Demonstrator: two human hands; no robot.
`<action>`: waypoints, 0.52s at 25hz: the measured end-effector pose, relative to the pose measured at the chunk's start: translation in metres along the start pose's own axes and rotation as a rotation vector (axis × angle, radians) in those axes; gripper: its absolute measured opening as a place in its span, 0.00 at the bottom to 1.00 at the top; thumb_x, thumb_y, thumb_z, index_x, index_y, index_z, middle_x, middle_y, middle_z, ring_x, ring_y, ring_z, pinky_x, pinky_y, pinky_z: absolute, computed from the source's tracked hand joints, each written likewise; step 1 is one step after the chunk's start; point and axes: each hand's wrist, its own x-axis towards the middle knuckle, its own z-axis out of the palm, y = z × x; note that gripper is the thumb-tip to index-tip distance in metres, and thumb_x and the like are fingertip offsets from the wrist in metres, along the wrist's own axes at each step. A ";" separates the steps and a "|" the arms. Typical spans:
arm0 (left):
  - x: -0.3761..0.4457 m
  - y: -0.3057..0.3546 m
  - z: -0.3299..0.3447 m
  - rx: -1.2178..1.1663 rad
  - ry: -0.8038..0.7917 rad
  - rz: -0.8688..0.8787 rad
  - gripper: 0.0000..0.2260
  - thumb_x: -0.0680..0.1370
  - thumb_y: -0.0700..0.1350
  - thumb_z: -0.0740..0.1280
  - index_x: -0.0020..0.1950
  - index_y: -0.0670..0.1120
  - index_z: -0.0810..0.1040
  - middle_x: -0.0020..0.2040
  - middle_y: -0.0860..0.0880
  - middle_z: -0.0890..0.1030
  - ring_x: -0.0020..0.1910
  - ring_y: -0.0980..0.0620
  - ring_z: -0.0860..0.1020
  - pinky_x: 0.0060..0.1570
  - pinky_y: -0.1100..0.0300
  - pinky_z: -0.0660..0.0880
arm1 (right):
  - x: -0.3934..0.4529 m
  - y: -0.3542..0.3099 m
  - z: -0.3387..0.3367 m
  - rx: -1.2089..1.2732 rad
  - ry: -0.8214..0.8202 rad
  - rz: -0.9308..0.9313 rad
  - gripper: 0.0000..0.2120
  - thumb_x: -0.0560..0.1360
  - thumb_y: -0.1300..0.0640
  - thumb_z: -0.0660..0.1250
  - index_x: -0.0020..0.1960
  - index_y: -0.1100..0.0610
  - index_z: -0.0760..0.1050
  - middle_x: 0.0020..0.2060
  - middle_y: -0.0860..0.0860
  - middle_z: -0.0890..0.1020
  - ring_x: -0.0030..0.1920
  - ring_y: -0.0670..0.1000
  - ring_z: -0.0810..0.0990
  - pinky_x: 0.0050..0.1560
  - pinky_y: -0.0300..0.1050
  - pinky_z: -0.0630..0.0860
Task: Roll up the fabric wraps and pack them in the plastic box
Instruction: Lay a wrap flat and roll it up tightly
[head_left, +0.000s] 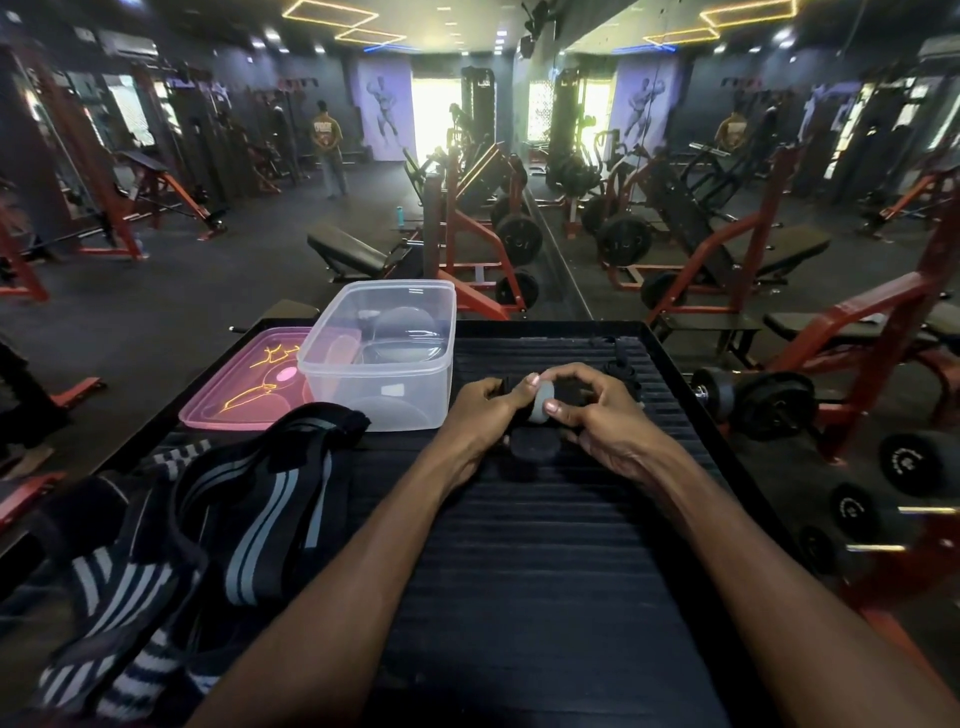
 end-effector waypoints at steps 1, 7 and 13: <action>0.000 -0.001 0.001 -0.018 0.019 0.016 0.13 0.76 0.53 0.73 0.51 0.44 0.83 0.44 0.45 0.86 0.43 0.46 0.84 0.45 0.46 0.81 | -0.001 0.000 0.000 -0.009 0.000 -0.009 0.14 0.75 0.75 0.67 0.52 0.59 0.79 0.52 0.60 0.81 0.52 0.57 0.83 0.54 0.56 0.80; -0.001 0.000 -0.003 0.023 0.017 0.186 0.12 0.75 0.34 0.71 0.57 0.46 0.82 0.53 0.48 0.85 0.53 0.52 0.82 0.59 0.54 0.79 | 0.002 -0.003 -0.001 0.161 -0.041 0.167 0.06 0.79 0.62 0.67 0.55 0.62 0.78 0.47 0.59 0.83 0.46 0.55 0.84 0.44 0.52 0.84; -0.003 0.001 -0.001 -0.112 -0.020 0.037 0.10 0.75 0.39 0.73 0.55 0.48 0.83 0.54 0.46 0.84 0.55 0.46 0.82 0.57 0.48 0.80 | 0.000 0.001 -0.003 -0.075 0.050 0.013 0.15 0.73 0.73 0.71 0.56 0.62 0.79 0.53 0.60 0.80 0.49 0.56 0.83 0.42 0.48 0.84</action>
